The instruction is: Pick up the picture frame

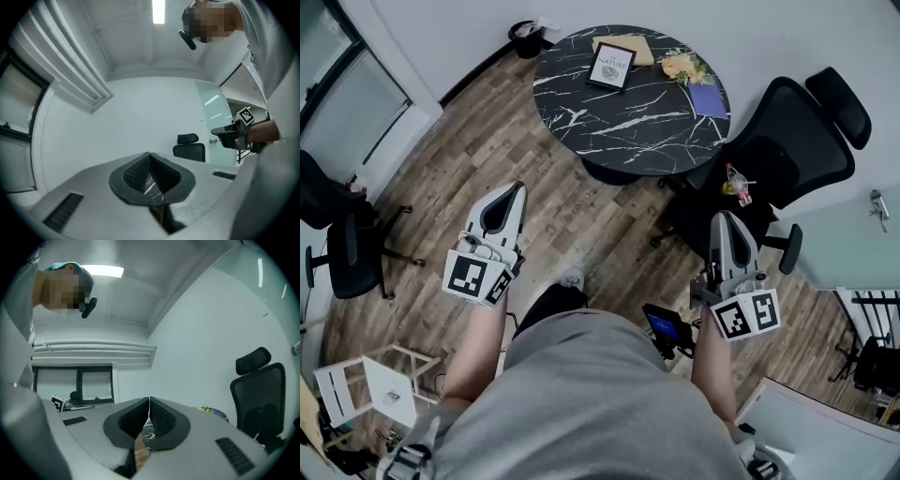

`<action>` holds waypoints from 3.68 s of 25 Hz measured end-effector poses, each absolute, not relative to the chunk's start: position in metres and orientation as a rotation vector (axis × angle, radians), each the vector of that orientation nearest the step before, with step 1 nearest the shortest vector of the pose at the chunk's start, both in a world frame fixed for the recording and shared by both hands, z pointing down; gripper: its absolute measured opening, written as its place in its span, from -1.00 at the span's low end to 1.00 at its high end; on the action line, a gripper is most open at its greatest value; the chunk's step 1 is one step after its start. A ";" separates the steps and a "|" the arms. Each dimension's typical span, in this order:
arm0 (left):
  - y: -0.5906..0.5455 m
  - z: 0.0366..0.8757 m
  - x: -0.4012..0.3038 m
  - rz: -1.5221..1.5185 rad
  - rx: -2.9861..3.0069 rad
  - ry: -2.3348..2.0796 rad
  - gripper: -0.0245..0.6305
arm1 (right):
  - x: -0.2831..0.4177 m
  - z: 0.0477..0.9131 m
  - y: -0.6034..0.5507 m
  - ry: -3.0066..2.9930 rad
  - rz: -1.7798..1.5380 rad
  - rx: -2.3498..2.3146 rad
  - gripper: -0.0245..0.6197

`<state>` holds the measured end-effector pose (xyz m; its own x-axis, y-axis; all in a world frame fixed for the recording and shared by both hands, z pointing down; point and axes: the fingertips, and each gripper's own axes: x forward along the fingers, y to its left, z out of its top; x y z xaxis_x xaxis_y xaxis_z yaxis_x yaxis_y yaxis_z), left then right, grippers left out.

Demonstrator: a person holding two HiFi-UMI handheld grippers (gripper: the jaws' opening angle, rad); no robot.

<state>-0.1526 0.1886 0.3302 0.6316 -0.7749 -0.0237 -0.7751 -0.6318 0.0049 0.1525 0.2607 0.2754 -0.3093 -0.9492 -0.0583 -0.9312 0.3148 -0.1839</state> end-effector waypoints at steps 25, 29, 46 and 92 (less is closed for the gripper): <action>0.119 0.343 -0.164 0.034 -2.892 1.257 -0.91 | 0.136 0.282 0.209 2.354 -0.171 -1.828 -0.84; 0.115 0.343 -0.165 0.036 -2.893 1.252 -0.90 | 0.134 0.282 0.204 2.351 -0.173 -1.824 -0.84; 0.102 0.344 -0.168 0.063 -2.893 1.258 -0.90 | 0.131 0.280 0.183 2.293 -0.235 -1.756 -0.84; 0.044 0.358 -0.167 -0.005 -2.905 1.360 -0.91 | 0.129 0.293 0.086 2.389 -0.329 -1.642 -0.84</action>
<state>-0.1673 0.0442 0.3579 0.6407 -0.7672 0.0307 -0.7674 -0.6386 0.0580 0.1293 0.0862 0.2930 -0.3494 -0.9352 -0.0569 -0.8851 0.3494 -0.3073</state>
